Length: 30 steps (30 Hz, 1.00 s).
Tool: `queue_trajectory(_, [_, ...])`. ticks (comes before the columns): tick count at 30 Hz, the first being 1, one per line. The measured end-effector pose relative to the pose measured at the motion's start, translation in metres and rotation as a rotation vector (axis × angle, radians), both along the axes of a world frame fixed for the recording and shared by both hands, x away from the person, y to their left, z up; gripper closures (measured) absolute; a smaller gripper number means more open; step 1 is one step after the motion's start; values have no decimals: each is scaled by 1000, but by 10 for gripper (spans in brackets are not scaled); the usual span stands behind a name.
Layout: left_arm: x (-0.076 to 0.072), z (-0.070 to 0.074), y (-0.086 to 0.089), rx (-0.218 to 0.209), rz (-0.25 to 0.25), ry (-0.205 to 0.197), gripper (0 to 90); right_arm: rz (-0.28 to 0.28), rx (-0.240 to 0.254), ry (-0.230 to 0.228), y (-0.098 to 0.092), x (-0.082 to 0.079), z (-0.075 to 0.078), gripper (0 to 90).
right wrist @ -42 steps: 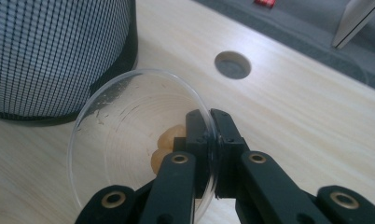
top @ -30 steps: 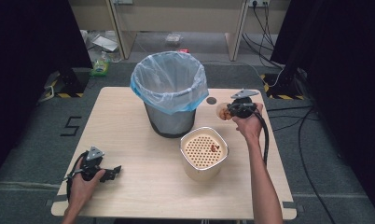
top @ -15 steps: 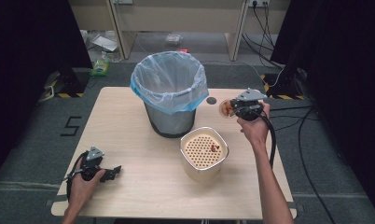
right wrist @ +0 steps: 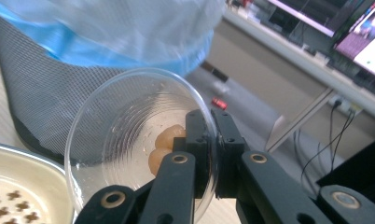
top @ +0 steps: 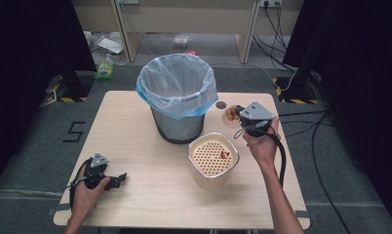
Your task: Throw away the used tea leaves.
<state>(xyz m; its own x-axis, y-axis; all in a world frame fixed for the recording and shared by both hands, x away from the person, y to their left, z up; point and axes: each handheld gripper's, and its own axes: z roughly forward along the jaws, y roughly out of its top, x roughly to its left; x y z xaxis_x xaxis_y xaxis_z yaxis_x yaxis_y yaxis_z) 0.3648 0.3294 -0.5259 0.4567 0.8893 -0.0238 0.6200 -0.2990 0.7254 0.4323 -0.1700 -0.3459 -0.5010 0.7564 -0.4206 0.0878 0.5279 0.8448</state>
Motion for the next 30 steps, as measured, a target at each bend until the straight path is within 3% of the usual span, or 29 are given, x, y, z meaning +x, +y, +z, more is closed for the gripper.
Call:
queue_trajectory(3, [0,0,0,0,0,0,0,18,-8,-55,5,-13,0,872])
queue_trajectory(8, [0,0,0,-1,0,-1,0,21,-71,-171,14,-35,-6,872])
queue_trajectory(9, [0,0,0,-1,0,-1,0,21,-71,-171,14,-35,-6,872])
queue_trajectory(10, [0,0,0,-1,0,-1,0,21,-92,-219,17,-42,-12,872])
queue_trajectory(13, [0,0,0,0,0,-1,0,12,-144,-294,21,-50,-21,873])
queue_trajectory(15, [0,0,0,0,-1,-1,0,12,-150,-314,21,-52,-23,873])
queue_trajectory(17, [0,0,0,-1,0,-1,0,10,-204,-384,25,-58,-25,874])
queue_trajectory(19, [0,0,0,0,-1,-1,0,10,-207,-399,25,-60,-25,875])
queue_trajectory(20, [0,0,0,0,0,-1,0,20,-199,-436,29,-65,-25,875])
queue_trajectory(24, [0,0,0,0,-1,-1,0,40,-300,-540,42,-77,-35,877])
queue_trajectory(27, [-1,0,0,2,-4,-1,0,39,-343,-563,47,-76,-37,878])
queue_trajectory(29, [-1,0,0,1,-4,-2,0,30,-345,-568,49,-74,-40,878])
queue_trajectory(30, [-2,0,0,1,-4,-2,0,38,-358,-593,50,-75,-40,879])
